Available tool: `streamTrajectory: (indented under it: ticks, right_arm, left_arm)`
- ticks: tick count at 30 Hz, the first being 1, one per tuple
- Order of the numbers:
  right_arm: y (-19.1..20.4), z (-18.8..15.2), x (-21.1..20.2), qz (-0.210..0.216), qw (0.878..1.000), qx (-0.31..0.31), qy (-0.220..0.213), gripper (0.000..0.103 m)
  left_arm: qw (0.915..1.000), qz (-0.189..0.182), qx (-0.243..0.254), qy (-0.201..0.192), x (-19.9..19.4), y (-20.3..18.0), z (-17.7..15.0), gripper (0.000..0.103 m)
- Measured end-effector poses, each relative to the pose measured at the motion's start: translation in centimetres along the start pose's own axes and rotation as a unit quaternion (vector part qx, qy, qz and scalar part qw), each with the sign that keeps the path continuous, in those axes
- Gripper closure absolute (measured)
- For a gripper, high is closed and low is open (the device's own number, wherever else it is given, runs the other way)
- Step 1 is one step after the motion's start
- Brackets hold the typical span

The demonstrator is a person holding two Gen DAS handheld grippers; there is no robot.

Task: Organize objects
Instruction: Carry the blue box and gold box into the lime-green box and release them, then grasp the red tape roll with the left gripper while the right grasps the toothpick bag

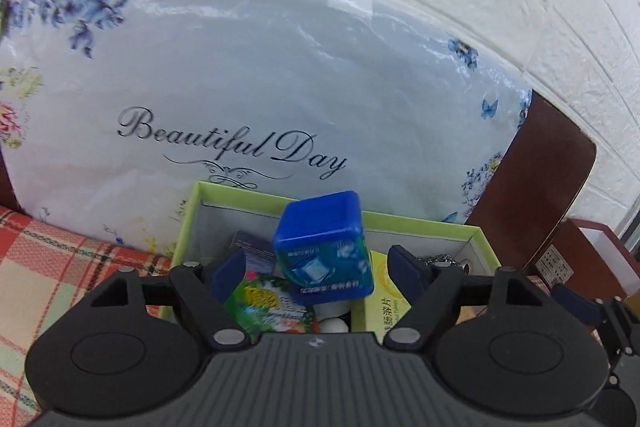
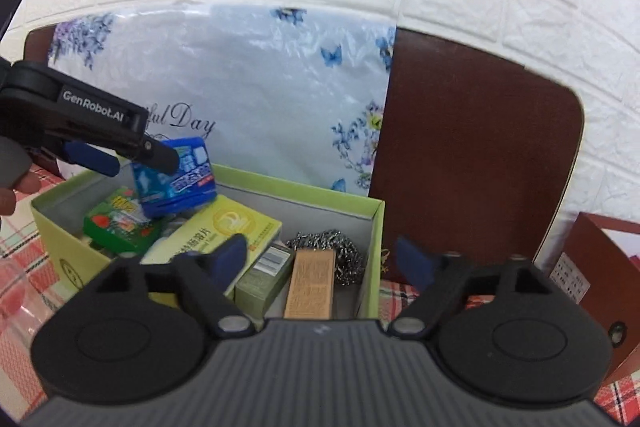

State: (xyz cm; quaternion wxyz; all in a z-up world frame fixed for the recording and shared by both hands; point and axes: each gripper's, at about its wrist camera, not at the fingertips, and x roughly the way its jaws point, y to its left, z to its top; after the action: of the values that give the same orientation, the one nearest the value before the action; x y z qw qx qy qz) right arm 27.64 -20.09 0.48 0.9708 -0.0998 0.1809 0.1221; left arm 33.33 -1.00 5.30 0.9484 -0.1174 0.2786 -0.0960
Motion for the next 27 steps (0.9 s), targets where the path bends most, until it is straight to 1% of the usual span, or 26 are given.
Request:
streamTrajectory:
  ticks: [1, 2, 6, 11, 15, 19, 22, 27]
  right_arm:
    - [0.1, 0.0, -0.4, 0.003, 1.000, 0.002, 0.001, 0.003]
    - [0.2, 0.0, -0.8, 0.005, 1.000, 0.003, 0.004, 0.000]
    - [0.2, 0.7, -3.0, 0.005, 1.000, 0.020, 0.000, 0.000]
    - [-0.2, 1.5, -7.9, 0.018, 0.998, 0.051, -0.026, 0.000]
    - [0.1, 1.3, -11.9, 0.023, 0.998, 0.056, -0.032, 0.000]
    - [0.2, 0.1, -15.7, 0.029, 0.996, 0.075, -0.035, 0.000]
    - [0.5, -1.3, -17.9, 0.033, 0.995, 0.088, -0.027, 0.000]
    - [0.9, -4.3, -20.4, 0.025, 0.992, 0.120, 0.007, 0.000]
  left_arm:
    - [1.0000, 0.006, 0.004, -0.003, -0.6, -0.1, 0.0, 0.020]
    - [0.9999, 0.011, 0.009, -0.005, -1.1, -0.3, 0.0, 0.020]
    - [0.9991, 0.006, 0.037, -0.018, -4.1, -1.3, -0.2, 0.020]
    - [0.9985, 0.011, 0.046, -0.028, -9.1, -2.9, -1.2, 0.019]
    - [0.9975, 0.029, 0.060, -0.024, -13.1, -4.3, -2.9, 0.019]
    - [0.9946, 0.038, 0.089, -0.036, -16.6, -5.3, -5.7, 0.017]
    - [0.9929, 0.040, 0.109, -0.027, -18.2, -5.8, -7.9, 0.016]
    - [0.9933, 0.048, 0.105, -0.012, -20.2, -5.7, -11.3, 0.016]
